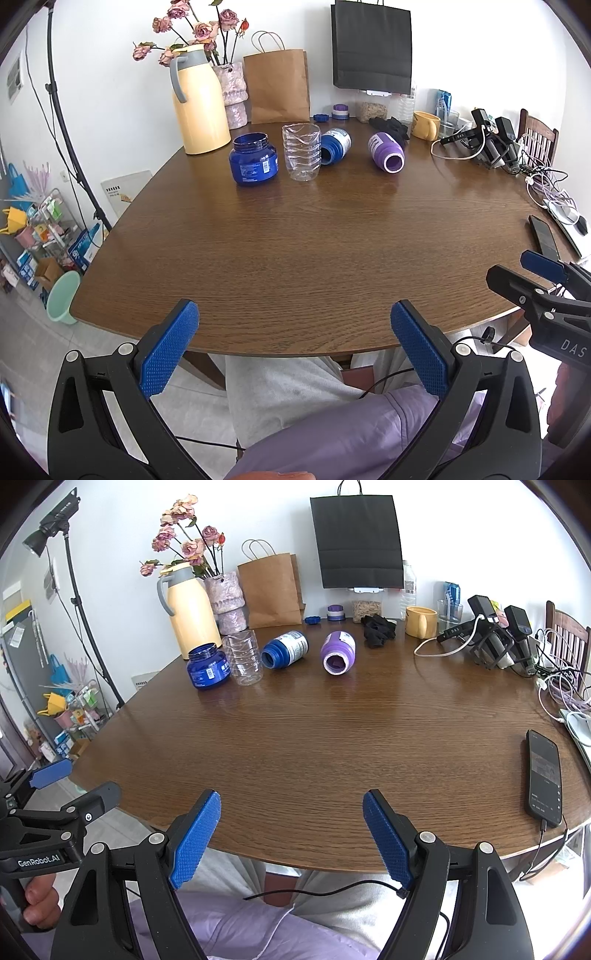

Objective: Flip cup upright

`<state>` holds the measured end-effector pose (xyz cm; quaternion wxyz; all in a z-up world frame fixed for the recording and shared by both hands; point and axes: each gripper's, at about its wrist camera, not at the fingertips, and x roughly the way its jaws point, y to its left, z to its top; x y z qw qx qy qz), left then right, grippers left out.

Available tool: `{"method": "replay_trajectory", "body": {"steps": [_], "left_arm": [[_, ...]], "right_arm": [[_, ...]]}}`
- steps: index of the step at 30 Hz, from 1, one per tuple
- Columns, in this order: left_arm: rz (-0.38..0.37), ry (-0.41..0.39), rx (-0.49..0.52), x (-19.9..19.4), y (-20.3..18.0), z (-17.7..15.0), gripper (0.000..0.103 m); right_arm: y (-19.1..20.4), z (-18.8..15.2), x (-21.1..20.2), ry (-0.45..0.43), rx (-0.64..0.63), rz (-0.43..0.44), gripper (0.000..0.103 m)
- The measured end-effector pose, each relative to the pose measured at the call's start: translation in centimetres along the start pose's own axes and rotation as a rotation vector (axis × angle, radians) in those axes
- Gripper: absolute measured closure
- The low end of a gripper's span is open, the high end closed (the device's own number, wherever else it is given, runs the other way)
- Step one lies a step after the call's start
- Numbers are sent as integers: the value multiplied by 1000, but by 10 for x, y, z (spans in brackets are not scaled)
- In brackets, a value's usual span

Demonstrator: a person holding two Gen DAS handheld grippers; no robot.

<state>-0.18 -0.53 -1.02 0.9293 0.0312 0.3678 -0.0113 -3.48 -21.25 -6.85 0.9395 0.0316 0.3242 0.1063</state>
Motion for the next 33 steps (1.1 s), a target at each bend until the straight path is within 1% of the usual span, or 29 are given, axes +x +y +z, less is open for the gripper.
{"method": "replay_trajectory", "body": {"steps": [33], "left_arm": [[-1,4,1,-1,1,3,0]], "right_arm": [[-1,0,-1,-2,3,-2,20]]}}
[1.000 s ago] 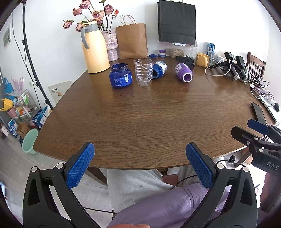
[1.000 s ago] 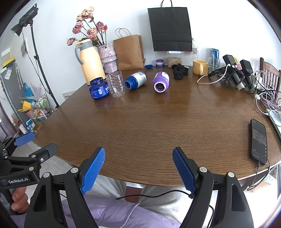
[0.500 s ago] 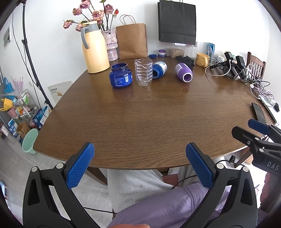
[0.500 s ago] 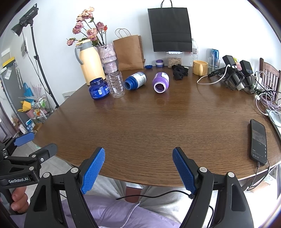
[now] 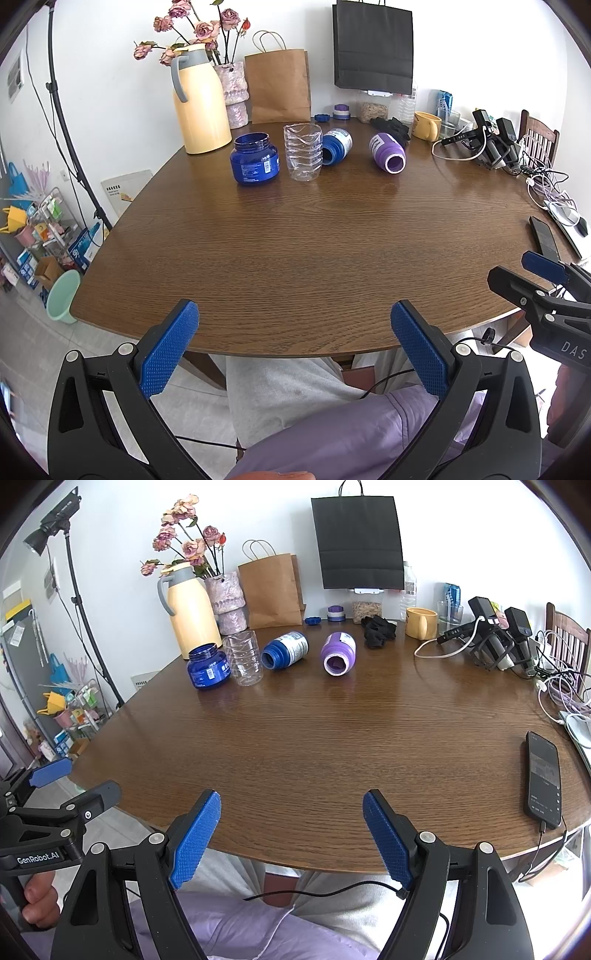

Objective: Flip cup upright

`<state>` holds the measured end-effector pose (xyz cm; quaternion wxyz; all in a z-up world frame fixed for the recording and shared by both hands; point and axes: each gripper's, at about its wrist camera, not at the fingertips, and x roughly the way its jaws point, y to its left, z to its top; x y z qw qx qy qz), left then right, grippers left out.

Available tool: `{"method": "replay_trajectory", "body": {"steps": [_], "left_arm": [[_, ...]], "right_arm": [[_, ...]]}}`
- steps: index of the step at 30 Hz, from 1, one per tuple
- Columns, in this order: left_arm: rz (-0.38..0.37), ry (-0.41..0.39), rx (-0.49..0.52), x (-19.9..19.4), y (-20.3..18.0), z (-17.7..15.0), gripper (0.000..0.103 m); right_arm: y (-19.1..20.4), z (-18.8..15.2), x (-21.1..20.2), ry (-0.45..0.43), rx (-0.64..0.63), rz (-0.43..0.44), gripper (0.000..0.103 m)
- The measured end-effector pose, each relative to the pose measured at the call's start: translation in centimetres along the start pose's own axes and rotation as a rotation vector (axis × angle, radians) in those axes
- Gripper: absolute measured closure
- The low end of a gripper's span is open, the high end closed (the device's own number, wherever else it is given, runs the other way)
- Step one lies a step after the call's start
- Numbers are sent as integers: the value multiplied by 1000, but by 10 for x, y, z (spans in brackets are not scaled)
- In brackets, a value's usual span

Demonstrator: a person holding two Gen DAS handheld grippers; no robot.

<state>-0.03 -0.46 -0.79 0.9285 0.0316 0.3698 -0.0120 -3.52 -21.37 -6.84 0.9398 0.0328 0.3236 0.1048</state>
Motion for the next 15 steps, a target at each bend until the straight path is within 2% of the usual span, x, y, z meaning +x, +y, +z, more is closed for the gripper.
{"method": "replay_trajectory", "body": {"steps": [7,11,12,15], "left_arm": [[-1,-2,5,1,0,2,0],[33,-68,31,9,-1,18,0],[16,-88,42,17,-1,24,0],[-48,-76,49,43,0,38,0]], "right_arm": [[-1,0,1,3,-3,6,20],[-14,8,18,15,11,-15,20],[-21,12,26,24,24,-28,20],[-36,27,44,21,53,-31,20]]}}
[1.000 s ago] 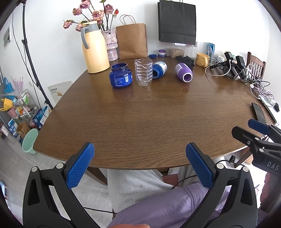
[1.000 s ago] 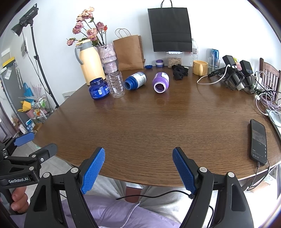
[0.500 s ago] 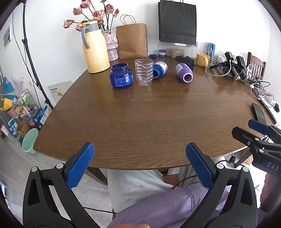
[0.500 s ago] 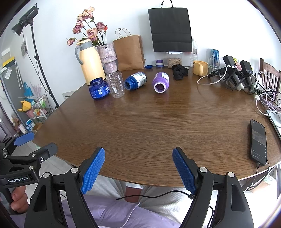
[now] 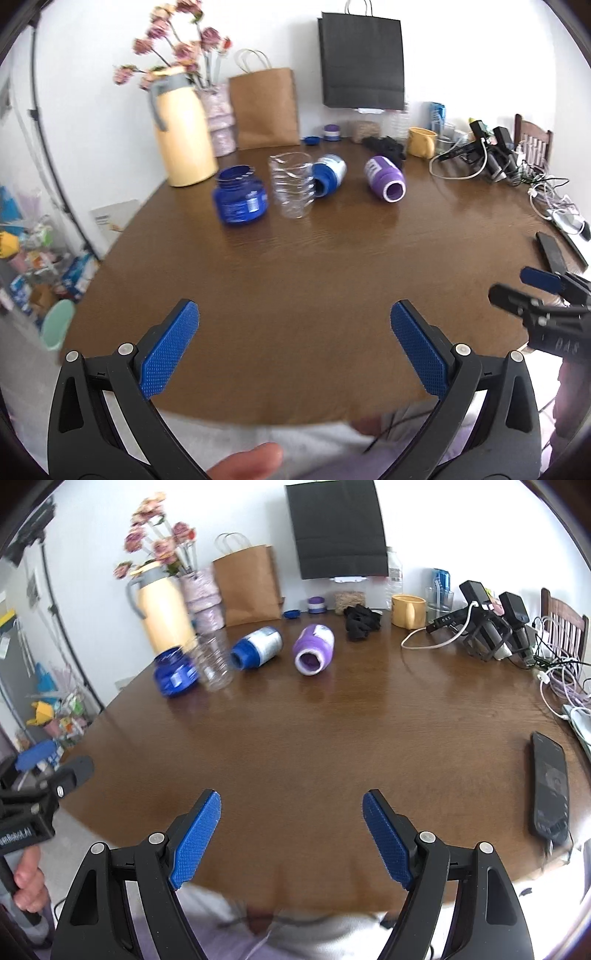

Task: Flip cup upright
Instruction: 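Reach the right gripper to the lying purple bottle and close on it, then lift the purple bottle with the right gripper while the left gripper closes on it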

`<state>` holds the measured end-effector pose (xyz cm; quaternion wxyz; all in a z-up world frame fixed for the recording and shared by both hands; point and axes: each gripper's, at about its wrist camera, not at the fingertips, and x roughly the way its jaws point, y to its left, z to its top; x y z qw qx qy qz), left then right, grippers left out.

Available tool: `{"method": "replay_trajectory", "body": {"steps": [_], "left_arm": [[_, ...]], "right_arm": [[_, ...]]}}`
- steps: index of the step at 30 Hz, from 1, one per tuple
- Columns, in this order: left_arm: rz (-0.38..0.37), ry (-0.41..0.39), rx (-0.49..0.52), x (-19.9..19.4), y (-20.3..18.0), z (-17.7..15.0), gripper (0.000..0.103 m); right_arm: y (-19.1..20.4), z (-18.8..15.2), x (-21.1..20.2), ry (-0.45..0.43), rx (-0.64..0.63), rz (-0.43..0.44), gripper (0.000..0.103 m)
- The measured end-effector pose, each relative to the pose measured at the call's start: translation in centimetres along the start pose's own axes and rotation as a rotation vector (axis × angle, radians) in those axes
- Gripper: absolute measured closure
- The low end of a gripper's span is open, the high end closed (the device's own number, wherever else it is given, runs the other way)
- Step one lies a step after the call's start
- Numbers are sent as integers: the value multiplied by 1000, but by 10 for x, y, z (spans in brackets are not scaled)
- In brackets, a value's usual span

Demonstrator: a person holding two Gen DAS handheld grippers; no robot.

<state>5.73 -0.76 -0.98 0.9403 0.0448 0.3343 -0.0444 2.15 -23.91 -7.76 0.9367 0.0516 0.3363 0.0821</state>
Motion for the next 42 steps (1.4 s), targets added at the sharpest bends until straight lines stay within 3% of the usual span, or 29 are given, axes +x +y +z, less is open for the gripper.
{"method": "replay_trajectory", "body": {"steps": [5,7,10,12,17,21,26,29,35,39,42], "left_arm": [[-60,81,-51,52,3,22,0],[-78,107,-80,70,4,34,0],[-112,94,-76,88,2,55,0],[-120,69,-55,94,0,66,0],[-148,34,-45,122,-2,91,0],[-158,71,-66,145,0,102,0],[-156,80,-35,154,-3,100,0],[-159,95,-20,159,-7,97,0],[-191,128,16,153,-15,84,0],[-214,132,68,136,-16,62,0],[-178,163,117,132,-19,42,0]], "right_arm": [[-18,47,34,-40,52,25,17],[-23,66,52,-52,68,80,17],[-30,94,79,-88,111,137,17],[-27,111,92,-111,85,111,17],[-5,166,155,4,-78,-47,17],[-8,182,209,128,-40,-46,17],[-17,181,232,135,-32,-67,17],[-22,177,235,162,-14,-17,35],[-15,149,208,164,-53,59,35],[-2,108,170,197,-156,184,35],[4,78,142,207,-231,285,35]]}}
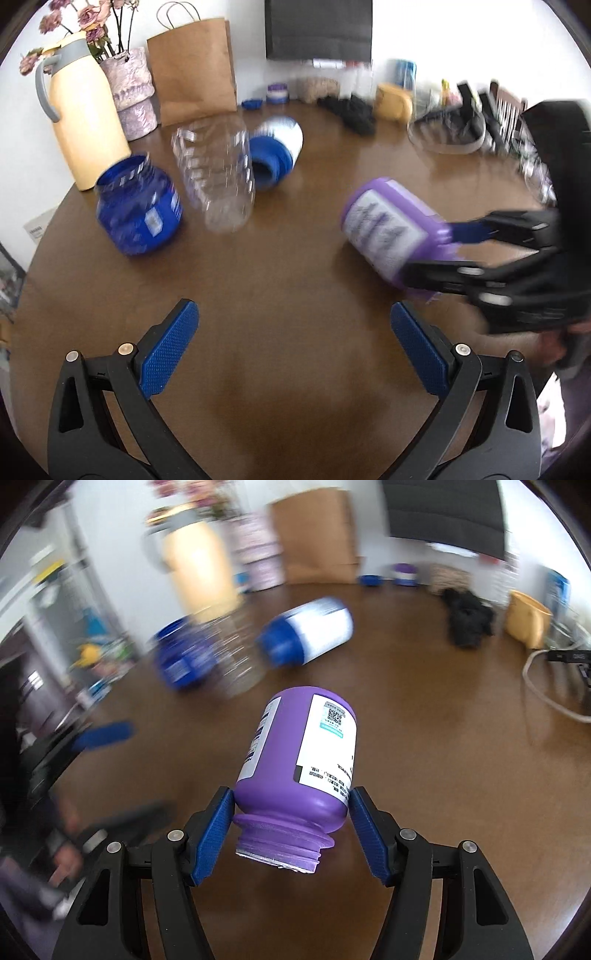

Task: Flip cup upright
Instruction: 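Lift the purple bottle with the right gripper while the left gripper closes on it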

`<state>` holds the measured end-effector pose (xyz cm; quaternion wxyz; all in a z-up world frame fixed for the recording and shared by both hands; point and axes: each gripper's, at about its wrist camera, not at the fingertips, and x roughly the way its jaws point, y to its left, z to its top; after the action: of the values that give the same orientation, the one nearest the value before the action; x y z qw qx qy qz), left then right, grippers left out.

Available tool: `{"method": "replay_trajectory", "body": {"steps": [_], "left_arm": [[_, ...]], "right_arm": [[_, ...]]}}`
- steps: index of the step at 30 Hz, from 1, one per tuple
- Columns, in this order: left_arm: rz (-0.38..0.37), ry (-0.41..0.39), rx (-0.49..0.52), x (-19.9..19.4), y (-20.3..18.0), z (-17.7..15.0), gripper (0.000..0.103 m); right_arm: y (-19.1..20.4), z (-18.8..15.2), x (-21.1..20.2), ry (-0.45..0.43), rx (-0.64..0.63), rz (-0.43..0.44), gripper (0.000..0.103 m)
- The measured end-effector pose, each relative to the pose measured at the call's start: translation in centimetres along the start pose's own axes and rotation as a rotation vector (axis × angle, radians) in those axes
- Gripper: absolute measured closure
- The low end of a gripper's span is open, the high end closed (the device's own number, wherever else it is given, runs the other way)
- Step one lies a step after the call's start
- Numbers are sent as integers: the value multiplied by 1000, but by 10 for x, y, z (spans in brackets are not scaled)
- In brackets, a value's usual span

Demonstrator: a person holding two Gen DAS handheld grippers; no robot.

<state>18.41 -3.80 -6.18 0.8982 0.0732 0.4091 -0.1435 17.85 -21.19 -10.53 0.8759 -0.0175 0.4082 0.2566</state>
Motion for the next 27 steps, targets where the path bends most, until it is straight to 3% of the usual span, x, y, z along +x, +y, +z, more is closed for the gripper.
{"method": "replay_trajectory", "body": {"steps": [4,10,15,24,27], "left_arm": [[-19,48,78,3,-14,-20,0],[-66,30,130,8,-36,-8,0],[-86,32,161,11,-48,-1,0],[-154,-15,334,-2,-87,-14,0],[-179,-12,343,3,-93,-10,0]], "right_arm": [[1,-26,-19,-2,4,127,34],[-8,-20,-27,-68,37,164,33],[-11,-12,-25,-73,21,158,31],[0,-6,-15,-37,-55,371,31],[1,-9,-18,-52,-53,374,31]]}}
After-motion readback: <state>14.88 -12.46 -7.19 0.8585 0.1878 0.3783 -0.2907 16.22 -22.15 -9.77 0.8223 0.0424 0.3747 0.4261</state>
